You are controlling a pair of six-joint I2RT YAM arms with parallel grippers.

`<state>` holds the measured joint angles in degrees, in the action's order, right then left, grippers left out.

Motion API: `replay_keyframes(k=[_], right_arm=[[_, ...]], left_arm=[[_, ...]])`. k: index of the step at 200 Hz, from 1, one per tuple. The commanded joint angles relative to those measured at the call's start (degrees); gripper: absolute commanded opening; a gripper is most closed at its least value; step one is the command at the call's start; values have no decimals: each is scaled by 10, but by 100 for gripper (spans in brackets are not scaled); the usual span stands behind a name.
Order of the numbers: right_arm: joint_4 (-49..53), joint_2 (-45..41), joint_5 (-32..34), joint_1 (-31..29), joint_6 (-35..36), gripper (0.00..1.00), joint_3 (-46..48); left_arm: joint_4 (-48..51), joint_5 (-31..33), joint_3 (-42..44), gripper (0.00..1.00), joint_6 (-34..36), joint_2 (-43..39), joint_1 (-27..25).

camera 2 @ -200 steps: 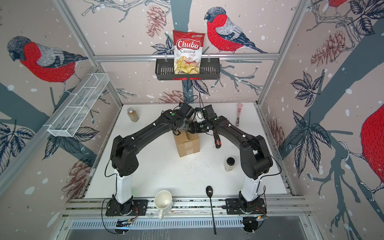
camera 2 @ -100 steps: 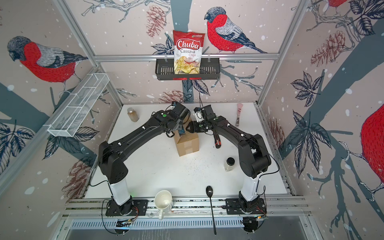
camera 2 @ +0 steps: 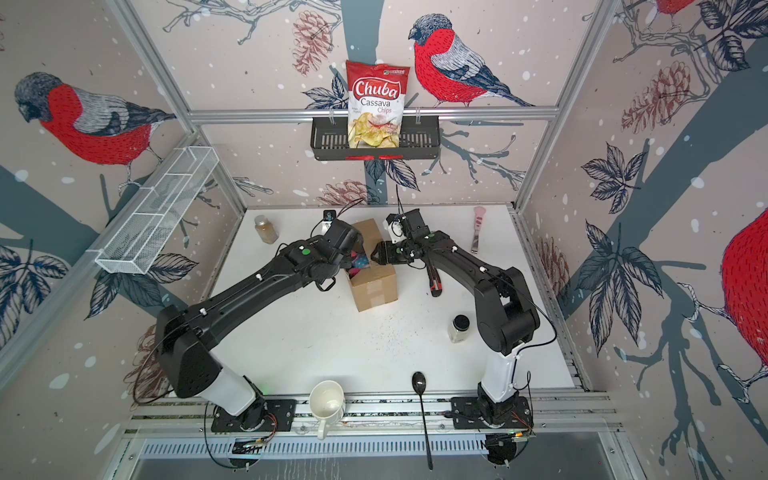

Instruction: Unpack the express box

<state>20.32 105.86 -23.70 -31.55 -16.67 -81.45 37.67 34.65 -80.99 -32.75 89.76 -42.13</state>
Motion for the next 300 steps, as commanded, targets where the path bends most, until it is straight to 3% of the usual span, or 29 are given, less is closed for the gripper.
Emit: replay_keyframes(k=[1, 34, 103, 175, 216, 252, 265, 280, 287, 300], right_arm=[[56, 8, 64, -4, 1, 63, -7], [67, 7, 74, -11, -2, 63, -17], [92, -18, 103, -28, -11, 63, -34], [126, -43, 155, -43, -17, 64, -53], [142, -61, 176, -53, -19, 65, -70], [169, -71, 201, -71, -16, 65, -111], [168, -69, 200, -77, -13, 57, -123], [154, -61, 187, -83, -5, 22, -128], [147, -54, 178, -86, -2, 13, -132], [141, -36, 166, -93, 2, 5, -144]], left_arm=[[-109, 13, 49, 42, 15, -34, 0], [-241, 12, 134, 41, 27, -84, 0], [-314, -18, 155, 41, 35, -109, 0], [-297, -35, 163, 42, 40, -172, 7], [-278, -54, 192, 42, 18, -211, 42], [-271, -99, 253, 26, -26, -232, 95], [-280, -121, 280, 20, -40, -233, 105], [-296, -139, 307, 17, -59, -229, 109], [-311, -151, 322, 15, -68, -228, 109], [-359, -176, 355, 13, -84, -228, 108]])
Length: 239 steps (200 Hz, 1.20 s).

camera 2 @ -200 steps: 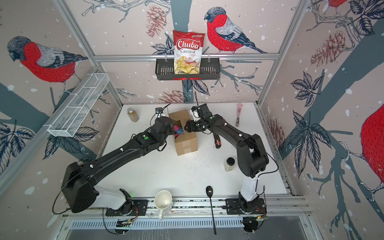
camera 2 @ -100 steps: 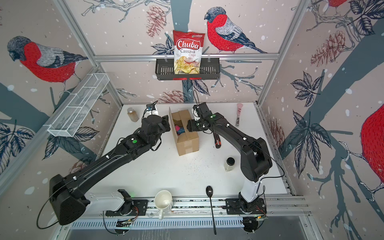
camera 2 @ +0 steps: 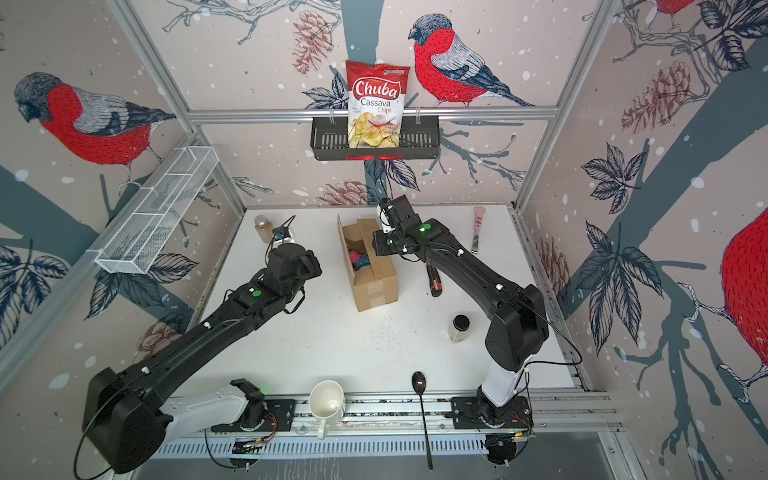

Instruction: Unpack the express box

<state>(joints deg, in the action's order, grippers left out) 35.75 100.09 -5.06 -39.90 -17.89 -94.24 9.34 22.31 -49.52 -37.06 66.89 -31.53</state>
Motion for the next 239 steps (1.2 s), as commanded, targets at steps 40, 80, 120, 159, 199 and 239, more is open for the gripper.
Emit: replay_keyframes(k=[40, 80, 120, 159, 199, 239], right_arm=[[-42, 61, -44, -25, 10, 0, -39], [-66, 84, -73, -29, -2, 1, -61], [-41, 121, -58, -41, -6, 1, -114], [-24, 140, -44, -52, -9, 1, -149], [-2, 155, -19, -69, -15, 1, -178], [4, 160, 19, -82, -28, 2, -180]], left_arm=[[-284, -110, 155, 10, -70, -14, 2], [-407, -125, 208, 10, -68, -13, 3], [-467, -150, 215, 10, -72, 36, 11], [-538, -175, 222, 10, -81, 96, 23], [-627, -193, 224, 9, -89, 161, 25], [-688, -217, 215, 9, -98, 208, 24]])
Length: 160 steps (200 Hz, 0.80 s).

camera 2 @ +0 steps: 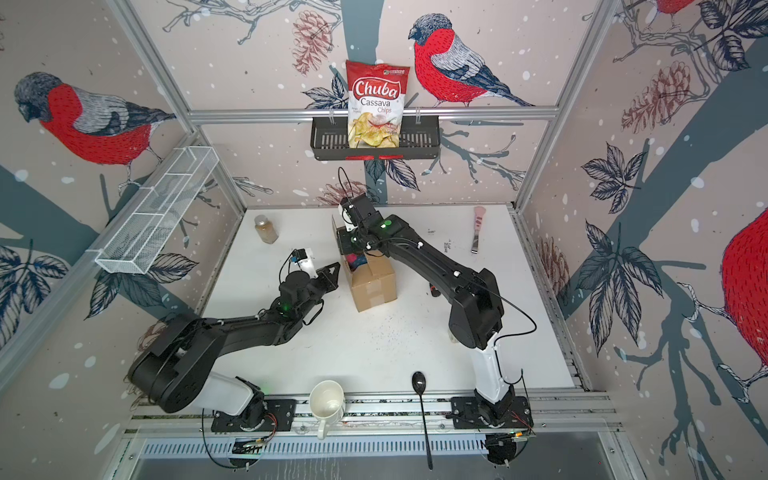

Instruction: Unpack the express box

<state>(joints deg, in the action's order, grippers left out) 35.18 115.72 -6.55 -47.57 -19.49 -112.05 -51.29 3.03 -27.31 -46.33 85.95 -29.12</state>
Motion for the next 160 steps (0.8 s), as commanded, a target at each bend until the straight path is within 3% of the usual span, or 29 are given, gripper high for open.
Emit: replay_keyframes(k=[1, 48, 117, 160], right_arm=[[10, 3, 35, -6, -12, 2, -1], [-39, -4, 55, -9, -18, 2, 32], [-265, -58, 52, -15, -27, 2, 189], [-276, -59, 66, -21, -14, 2, 194]], left_arm=[[-82, -26, -7, 9, -5, 18, 0], [-112, -43, -16, 9, -10, 51, 0], [-101, -48, -38, 9, 3, 60, 1], [-104, -52, -51, 9, 9, 65, 5]])
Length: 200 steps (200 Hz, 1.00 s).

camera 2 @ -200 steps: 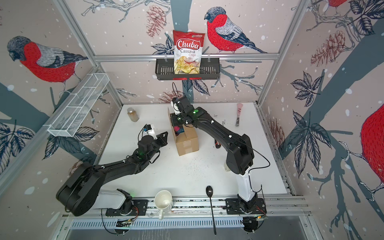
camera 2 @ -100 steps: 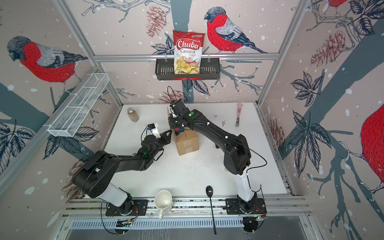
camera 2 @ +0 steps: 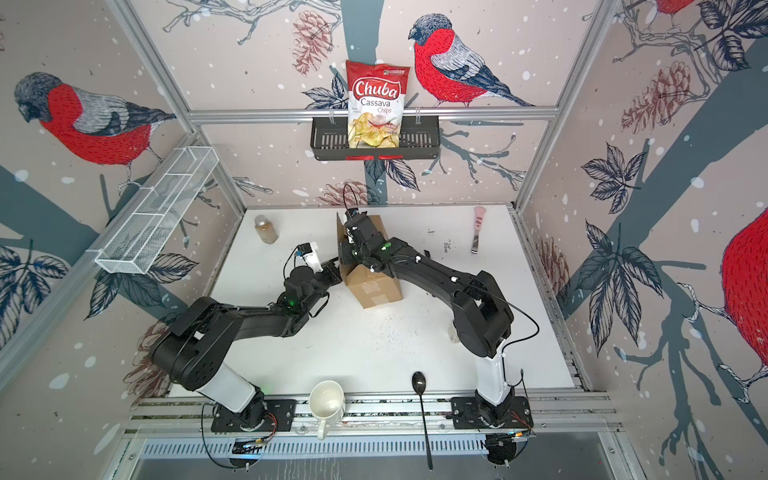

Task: Unpack the express box
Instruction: 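Hold the flap with the left gripper while the right gripper pushes the far flap open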

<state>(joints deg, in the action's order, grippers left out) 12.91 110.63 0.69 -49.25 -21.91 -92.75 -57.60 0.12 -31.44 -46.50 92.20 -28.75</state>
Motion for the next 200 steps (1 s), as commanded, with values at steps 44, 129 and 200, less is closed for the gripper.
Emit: replay_keyframes(k=[44, 129, 200], right_arm=[[-26, -21, -3, 0, 13, 3, -11], [21, -57, -49, 34, -11, 6, -1], [-8, -27, -127, 72, 45, 6, -8]], left_arm=[[-31, -38, -20, 9, 11, -2, 2], [84, -9, -50, 10, 62, -53, 2], [51, -11, -45, 10, 54, -12, 7]])
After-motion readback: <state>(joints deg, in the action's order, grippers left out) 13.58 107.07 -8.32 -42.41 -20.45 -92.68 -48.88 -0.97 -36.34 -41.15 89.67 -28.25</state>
